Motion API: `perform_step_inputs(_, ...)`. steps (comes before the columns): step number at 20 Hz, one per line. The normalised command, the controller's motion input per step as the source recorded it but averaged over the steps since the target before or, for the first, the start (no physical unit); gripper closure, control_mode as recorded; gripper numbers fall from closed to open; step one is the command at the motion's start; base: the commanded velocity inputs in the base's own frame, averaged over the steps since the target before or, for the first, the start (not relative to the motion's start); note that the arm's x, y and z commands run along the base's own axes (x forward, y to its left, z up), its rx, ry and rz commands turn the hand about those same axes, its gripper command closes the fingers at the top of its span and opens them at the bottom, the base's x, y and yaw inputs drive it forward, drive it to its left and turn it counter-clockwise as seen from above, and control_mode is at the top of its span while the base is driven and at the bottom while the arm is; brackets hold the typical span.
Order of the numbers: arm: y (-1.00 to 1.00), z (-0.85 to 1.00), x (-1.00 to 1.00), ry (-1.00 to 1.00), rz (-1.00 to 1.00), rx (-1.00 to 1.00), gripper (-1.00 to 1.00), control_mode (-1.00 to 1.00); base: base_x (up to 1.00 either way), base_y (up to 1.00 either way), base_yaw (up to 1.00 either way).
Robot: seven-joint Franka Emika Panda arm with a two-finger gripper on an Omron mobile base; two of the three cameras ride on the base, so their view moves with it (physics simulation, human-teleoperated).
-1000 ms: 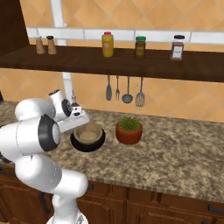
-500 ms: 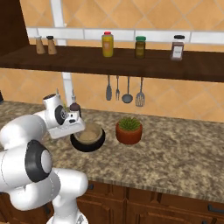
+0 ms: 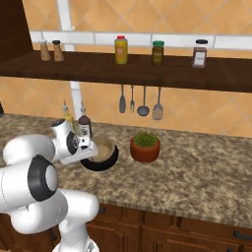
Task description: Pick up the bowls on the counter and stack them on top of one another in the open cabinet. Place the smaller bowl on top of the larger bowl.
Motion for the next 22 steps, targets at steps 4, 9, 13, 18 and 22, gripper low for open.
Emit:
perform_step_inputs(4, 0.00, -0.21, 0.19, -0.05, 0.01, 0.00, -1.00, -1.00, 0.00, 0.00, 0.00)
perform_step_inputs(9, 0.00, -0.08, 0.03, -0.03, 0.00, 0.00, 1.00, -1.00, 0.00, 0.00, 0.00)
perform_step_inputs(13, 0.00, 0.31, -0.17, -0.02, 0.00, 0.01, 1.00, -1.00, 0.00, 0.00, 0.00)
perform_step_inputs(18, 0.00, 0.92, -0.60, -0.04, 0.00, 0.03, 1.00, -1.00, 0.00, 0.00, 0.00)
perform_step_inputs(22, 0.03, 1.00, -0.84, -0.02, 0.05, 0.00, 1.00, -1.00, 0.00, 0.00, 0.00)
